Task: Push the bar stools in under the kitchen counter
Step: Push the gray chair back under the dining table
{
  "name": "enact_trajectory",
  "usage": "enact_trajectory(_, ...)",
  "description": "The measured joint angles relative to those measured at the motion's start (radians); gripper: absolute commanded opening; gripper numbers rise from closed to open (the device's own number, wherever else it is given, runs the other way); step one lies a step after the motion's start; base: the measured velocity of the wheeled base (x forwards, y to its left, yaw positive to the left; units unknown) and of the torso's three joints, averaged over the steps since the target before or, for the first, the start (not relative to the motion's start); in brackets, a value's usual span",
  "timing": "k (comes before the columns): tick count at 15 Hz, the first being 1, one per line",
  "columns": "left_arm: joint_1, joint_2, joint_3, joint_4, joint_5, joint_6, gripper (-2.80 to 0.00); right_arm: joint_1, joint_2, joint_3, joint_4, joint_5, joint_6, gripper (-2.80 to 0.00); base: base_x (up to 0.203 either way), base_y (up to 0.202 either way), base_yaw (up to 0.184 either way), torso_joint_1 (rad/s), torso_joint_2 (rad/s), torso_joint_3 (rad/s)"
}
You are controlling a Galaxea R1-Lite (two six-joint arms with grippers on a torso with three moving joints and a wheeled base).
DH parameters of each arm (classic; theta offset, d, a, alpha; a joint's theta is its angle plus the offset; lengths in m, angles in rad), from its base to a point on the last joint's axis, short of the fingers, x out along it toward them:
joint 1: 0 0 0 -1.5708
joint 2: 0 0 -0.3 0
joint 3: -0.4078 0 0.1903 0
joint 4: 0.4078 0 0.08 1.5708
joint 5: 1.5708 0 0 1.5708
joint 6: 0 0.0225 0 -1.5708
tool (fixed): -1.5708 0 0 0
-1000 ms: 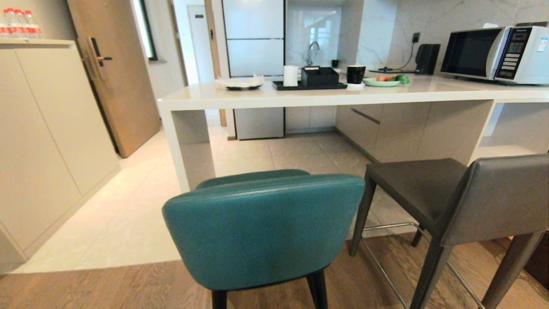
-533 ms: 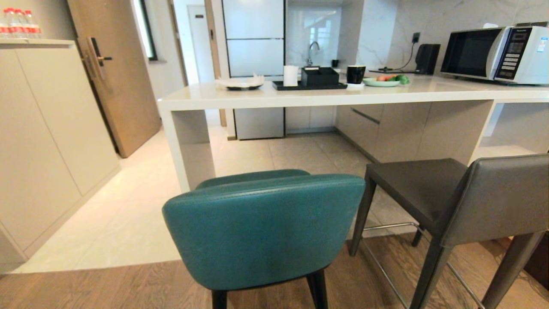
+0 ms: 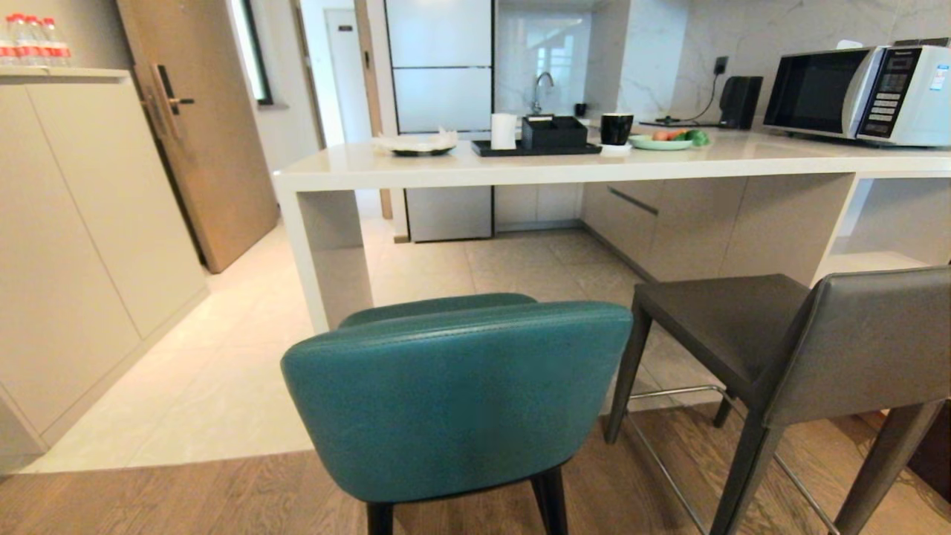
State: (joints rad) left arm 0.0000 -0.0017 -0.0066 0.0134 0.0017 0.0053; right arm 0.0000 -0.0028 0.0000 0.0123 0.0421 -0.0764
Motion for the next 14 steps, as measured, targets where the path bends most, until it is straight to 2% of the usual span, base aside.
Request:
enact_trajectory(3,0.0,0.0,0.0,-0.002,-0.001,0.0,-2.8,0.0,0.0,0.0,0.0,0.0,0.0,-2.8,0.0,0.0,0.0,0.0,0.0,0.0)
enact_trajectory(8,0.0,0.0,0.0,-0.006,-0.001,-0.003,-2.8,0.0,0.0,0.0,0.0,-0.001,0.002,-2.8,-0.151,0.0,-0.003,0.004,0.0,0.004)
enact_trajectory(14,0.0,0.0,0.0,-0.006,-0.001,-0.006,-2.8,0.0,0.001,0.0,0.0,-0.001,0.005,-2.8,0.0,0.0,0.0,0.0,0.0,0.0)
